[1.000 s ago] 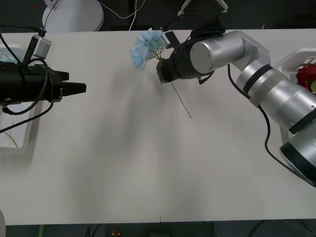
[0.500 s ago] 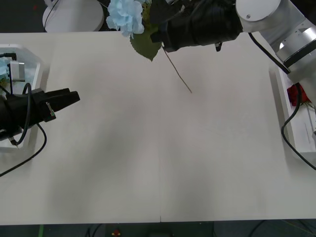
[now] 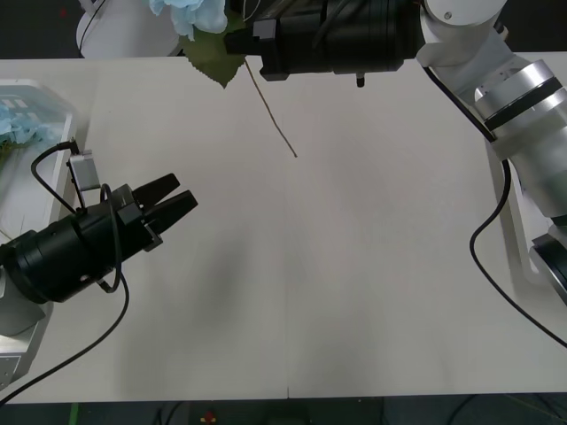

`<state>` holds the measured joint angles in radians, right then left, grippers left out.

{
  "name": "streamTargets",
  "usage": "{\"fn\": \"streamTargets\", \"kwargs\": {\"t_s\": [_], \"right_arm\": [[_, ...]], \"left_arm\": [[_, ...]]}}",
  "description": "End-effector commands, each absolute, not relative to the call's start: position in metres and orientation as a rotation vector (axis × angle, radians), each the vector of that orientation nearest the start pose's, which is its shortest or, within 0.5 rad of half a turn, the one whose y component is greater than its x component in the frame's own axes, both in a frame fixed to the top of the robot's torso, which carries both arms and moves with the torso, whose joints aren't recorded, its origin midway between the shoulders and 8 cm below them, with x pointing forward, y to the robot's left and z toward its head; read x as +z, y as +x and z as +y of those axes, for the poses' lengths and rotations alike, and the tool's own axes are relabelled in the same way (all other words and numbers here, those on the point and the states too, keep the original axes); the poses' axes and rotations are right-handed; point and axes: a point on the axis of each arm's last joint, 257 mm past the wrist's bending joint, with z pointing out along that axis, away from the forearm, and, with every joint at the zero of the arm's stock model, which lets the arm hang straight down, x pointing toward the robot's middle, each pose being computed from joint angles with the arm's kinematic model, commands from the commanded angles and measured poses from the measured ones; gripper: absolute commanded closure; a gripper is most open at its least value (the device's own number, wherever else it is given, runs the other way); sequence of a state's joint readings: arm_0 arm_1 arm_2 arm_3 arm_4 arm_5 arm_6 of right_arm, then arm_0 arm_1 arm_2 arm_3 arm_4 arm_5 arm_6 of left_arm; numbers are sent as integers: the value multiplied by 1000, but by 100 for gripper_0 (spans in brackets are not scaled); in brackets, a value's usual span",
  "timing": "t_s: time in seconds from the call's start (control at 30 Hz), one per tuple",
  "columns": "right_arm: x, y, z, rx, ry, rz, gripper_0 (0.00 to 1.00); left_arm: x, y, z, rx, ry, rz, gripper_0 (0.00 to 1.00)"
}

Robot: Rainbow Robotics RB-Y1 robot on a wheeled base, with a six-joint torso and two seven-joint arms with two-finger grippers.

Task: Put the red flowers into the right box and the blue flowers into the left box

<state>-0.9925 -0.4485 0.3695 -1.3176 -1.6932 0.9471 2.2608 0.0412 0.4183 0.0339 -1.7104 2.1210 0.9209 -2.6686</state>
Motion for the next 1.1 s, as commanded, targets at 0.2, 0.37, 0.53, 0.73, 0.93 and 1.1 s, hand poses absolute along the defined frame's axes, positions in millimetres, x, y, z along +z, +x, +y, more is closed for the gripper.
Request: {"fn": "streamTargets", "kwargs": {"t_s": [0.2,0.37,0.53,0.73,0.93,1.1], "right_arm": [[18,480,130,1132,-1103,1454,100],[18,468,146,1179,-1106,1438,100],[17,460,162,1223,-1078,1429,100],[16,457,176,1238,-1040,1424,100],[15,457,179,1242,-1027,1425,100],[16,458,179,1241,-1024,1424,100]], "left_arm": [[-123,443,100,-1182,309,1448,0],[-113,454,83,-1196,268,1421,0],[-98,467,66,-1193,243,1395,0],[-82,474,58,-1195,239,1363,16],[-78,477,59,-1193,229,1355,100],[-81,479,62,-1181,219,1364,100]]}}
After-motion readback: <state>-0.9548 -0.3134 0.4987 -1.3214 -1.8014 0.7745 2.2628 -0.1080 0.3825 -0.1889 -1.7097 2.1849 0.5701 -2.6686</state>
